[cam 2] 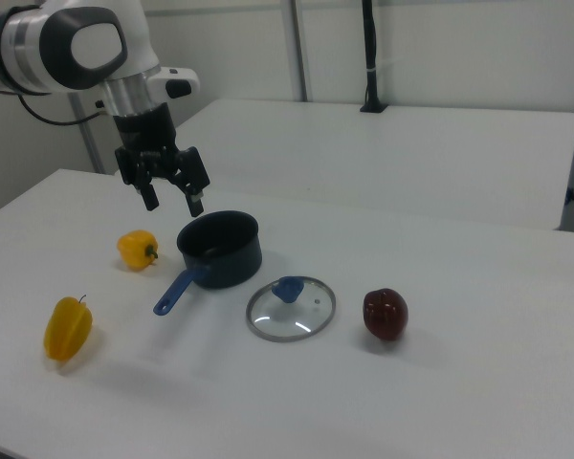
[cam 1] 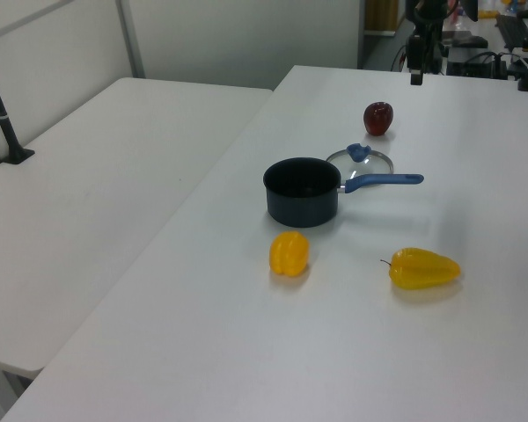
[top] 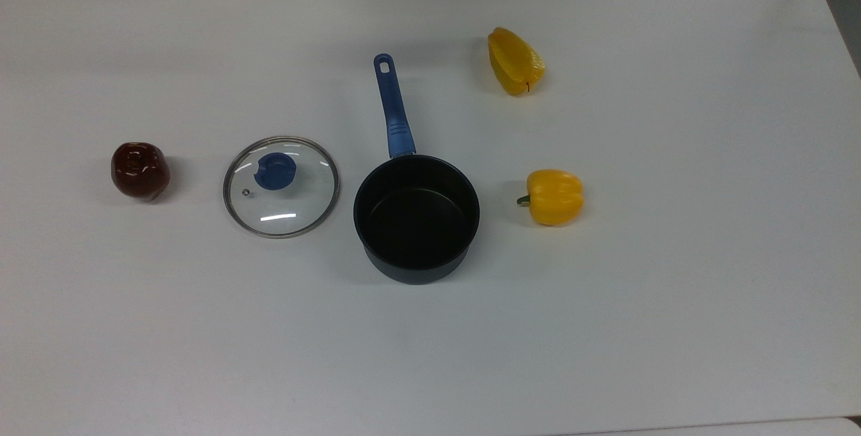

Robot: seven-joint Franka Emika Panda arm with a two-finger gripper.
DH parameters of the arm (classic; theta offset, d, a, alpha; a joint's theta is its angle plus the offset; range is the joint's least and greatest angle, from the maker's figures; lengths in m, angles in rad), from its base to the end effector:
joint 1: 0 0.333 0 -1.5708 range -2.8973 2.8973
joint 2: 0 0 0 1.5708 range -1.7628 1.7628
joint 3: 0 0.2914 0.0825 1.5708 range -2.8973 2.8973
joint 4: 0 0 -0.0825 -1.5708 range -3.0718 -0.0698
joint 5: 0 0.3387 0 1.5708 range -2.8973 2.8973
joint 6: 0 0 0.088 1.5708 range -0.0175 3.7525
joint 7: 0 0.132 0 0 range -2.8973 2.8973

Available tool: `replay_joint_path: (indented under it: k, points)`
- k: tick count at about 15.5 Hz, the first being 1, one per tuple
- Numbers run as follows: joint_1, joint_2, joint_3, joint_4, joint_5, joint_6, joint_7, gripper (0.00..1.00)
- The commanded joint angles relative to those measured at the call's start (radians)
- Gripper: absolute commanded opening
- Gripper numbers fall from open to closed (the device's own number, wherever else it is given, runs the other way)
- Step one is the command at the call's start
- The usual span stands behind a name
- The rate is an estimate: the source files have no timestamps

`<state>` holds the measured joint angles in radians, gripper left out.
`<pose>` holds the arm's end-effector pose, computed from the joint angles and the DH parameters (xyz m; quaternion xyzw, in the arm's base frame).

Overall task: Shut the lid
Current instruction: 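Move the gripper toward the glass lid beside the saucepan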

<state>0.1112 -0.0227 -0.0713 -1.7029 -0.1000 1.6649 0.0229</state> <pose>0.5077 0.0076 0.5385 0.9987 0.0136 -0.0061 0.0491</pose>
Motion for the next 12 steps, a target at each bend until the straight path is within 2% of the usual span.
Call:
replay_joint_path:
  k: [1,5,12]
  points:
    - [-0.042,0.009,-0.01,-0.014,0.008,0.085,-0.014,1.0]
    - [-0.09,0.076,-0.01,-0.023,0.013,0.219,-0.017,1.0]
    - [-0.122,0.2,-0.01,-0.142,0.011,0.573,-0.018,1.0]
